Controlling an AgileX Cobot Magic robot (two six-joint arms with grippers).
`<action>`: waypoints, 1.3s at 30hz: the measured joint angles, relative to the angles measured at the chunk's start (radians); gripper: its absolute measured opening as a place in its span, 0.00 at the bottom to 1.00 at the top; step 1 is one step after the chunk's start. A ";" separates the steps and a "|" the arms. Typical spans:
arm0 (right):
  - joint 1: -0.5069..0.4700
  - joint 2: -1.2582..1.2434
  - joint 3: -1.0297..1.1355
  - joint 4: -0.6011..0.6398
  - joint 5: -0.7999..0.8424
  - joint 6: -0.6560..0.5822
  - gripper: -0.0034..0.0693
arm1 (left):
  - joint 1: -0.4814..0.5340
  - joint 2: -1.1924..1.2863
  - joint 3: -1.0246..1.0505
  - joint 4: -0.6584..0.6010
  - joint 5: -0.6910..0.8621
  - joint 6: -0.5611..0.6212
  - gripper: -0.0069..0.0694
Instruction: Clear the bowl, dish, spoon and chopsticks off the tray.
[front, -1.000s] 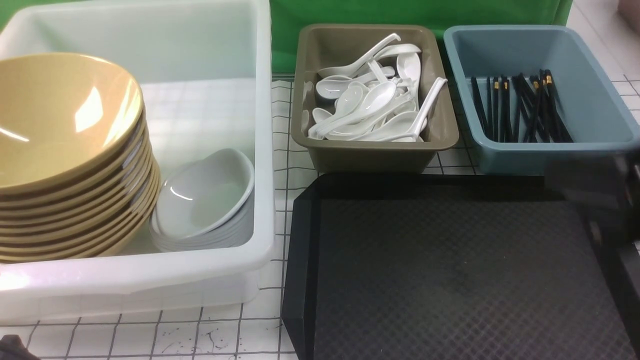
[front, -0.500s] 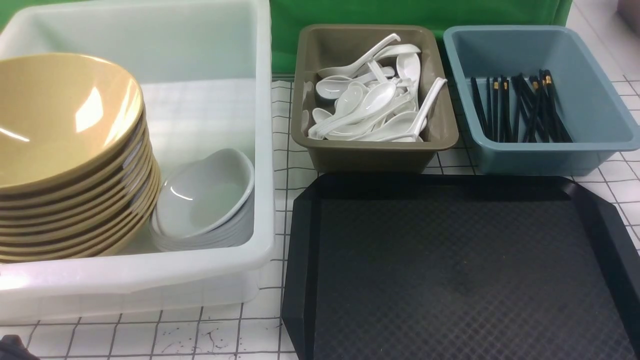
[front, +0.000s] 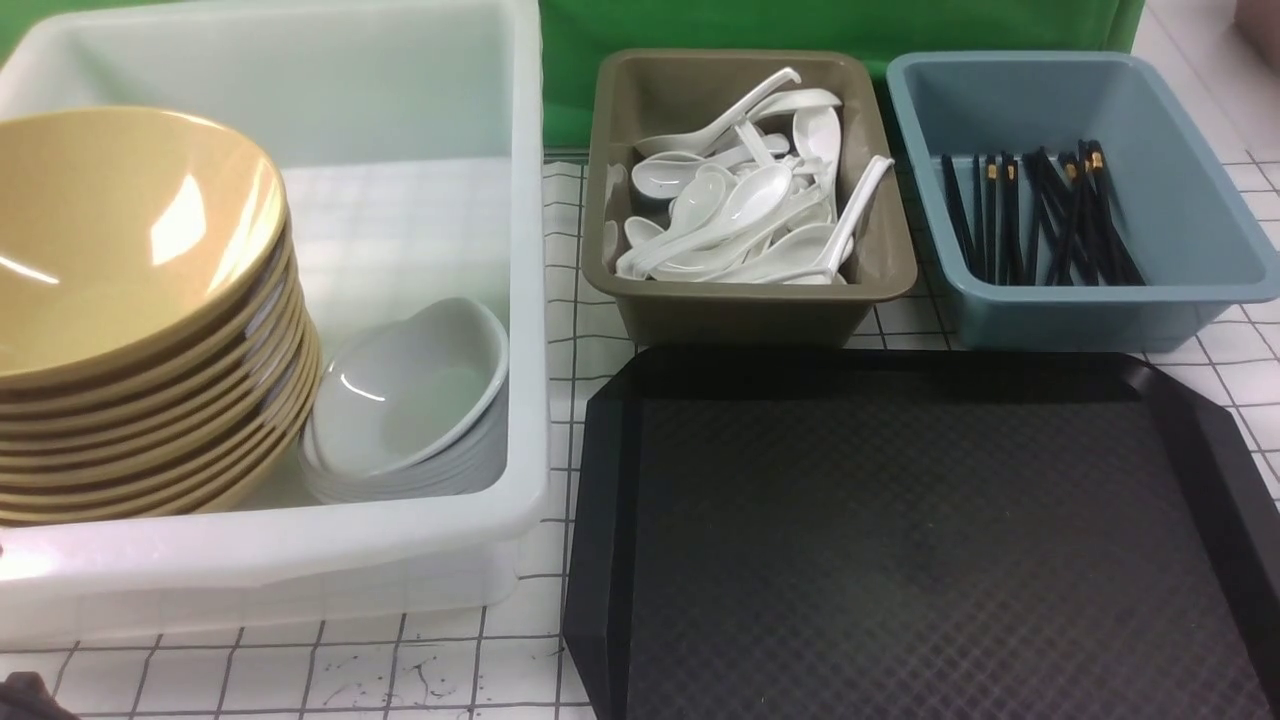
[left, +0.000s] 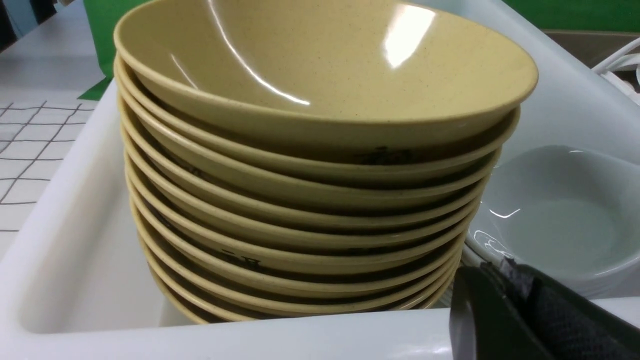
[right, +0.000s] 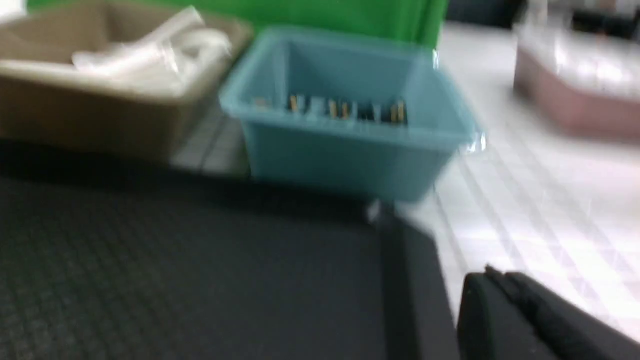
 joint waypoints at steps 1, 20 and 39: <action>-0.007 0.000 0.001 -0.001 0.024 0.026 0.11 | 0.000 0.000 0.000 0.000 0.000 0.000 0.07; -0.016 0.000 -0.001 -0.003 0.098 0.070 0.13 | 0.000 0.000 0.000 0.000 0.000 0.000 0.07; -0.017 -0.001 -0.001 -0.003 0.100 0.070 0.15 | 0.025 -0.179 0.312 -0.105 -0.098 0.011 0.07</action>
